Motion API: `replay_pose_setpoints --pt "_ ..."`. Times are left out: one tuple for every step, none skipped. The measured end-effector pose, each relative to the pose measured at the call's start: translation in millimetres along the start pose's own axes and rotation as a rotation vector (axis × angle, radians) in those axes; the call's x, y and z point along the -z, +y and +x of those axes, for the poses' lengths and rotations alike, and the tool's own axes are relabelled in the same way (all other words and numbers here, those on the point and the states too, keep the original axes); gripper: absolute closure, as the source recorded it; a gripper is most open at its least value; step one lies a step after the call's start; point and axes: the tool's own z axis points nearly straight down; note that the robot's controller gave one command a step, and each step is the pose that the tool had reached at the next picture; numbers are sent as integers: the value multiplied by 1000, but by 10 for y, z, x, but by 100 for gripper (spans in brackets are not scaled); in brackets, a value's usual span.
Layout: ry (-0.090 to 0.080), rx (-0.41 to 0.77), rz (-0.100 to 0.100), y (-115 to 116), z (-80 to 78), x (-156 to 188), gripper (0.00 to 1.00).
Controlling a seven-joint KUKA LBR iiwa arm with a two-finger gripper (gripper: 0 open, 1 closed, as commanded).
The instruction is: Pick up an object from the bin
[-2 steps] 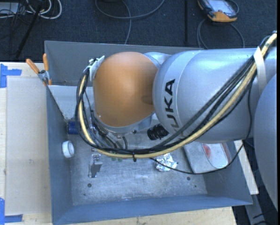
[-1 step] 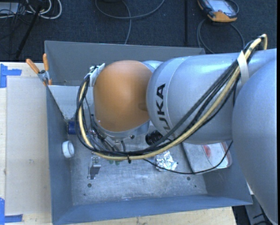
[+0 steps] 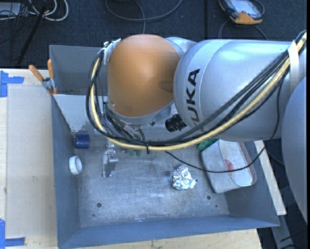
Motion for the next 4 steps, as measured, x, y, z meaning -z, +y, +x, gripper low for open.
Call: replay_pose_setpoints --pt "14 -50 4 -258 -421 -1556 0" --pt "4 135 1 -623 59 -785 0" --pt "11 199 4 -1709 48 -1242 0" --pt "3 321 3 -2571 -490 -1534 0"
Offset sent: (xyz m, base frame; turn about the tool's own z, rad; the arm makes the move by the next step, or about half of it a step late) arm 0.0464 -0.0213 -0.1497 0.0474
